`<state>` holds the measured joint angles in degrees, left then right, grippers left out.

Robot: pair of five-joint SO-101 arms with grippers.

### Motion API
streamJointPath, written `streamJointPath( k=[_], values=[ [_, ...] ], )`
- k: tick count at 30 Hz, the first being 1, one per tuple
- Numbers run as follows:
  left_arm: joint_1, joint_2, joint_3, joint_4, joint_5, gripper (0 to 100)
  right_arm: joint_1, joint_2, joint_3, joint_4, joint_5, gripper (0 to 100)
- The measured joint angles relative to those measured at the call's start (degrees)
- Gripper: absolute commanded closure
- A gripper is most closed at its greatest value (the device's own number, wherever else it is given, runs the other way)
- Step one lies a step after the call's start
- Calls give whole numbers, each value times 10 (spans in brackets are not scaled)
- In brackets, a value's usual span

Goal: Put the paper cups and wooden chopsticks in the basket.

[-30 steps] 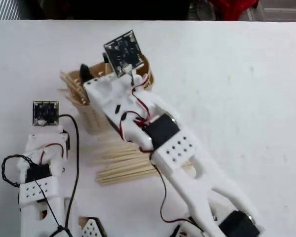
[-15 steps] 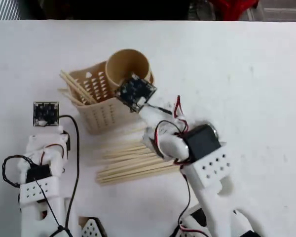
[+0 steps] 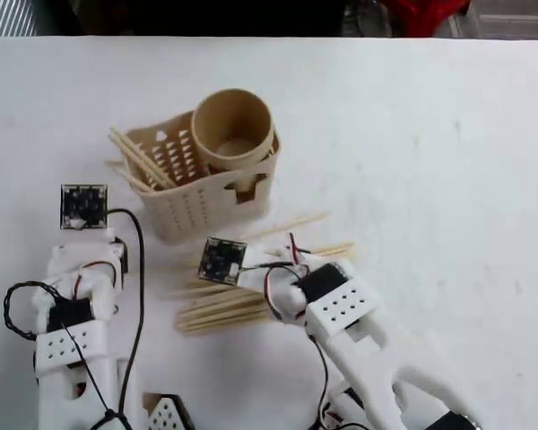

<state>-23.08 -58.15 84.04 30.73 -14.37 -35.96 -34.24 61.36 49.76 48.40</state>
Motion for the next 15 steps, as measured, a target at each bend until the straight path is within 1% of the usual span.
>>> streamJointPath(
  k=[4,10,12,15],
  values=[
    [0,0,0,0,0,858,-1,0,10,-27,1,919],
    [0,0,0,0,0,858,-1,0,59,-77,1,920],
    [0,0,0,0,0,858,-1,0,70,-95,1,899],
    [0,0,0,0,0,858,-1,0,76,-100,1,823]
  ],
)
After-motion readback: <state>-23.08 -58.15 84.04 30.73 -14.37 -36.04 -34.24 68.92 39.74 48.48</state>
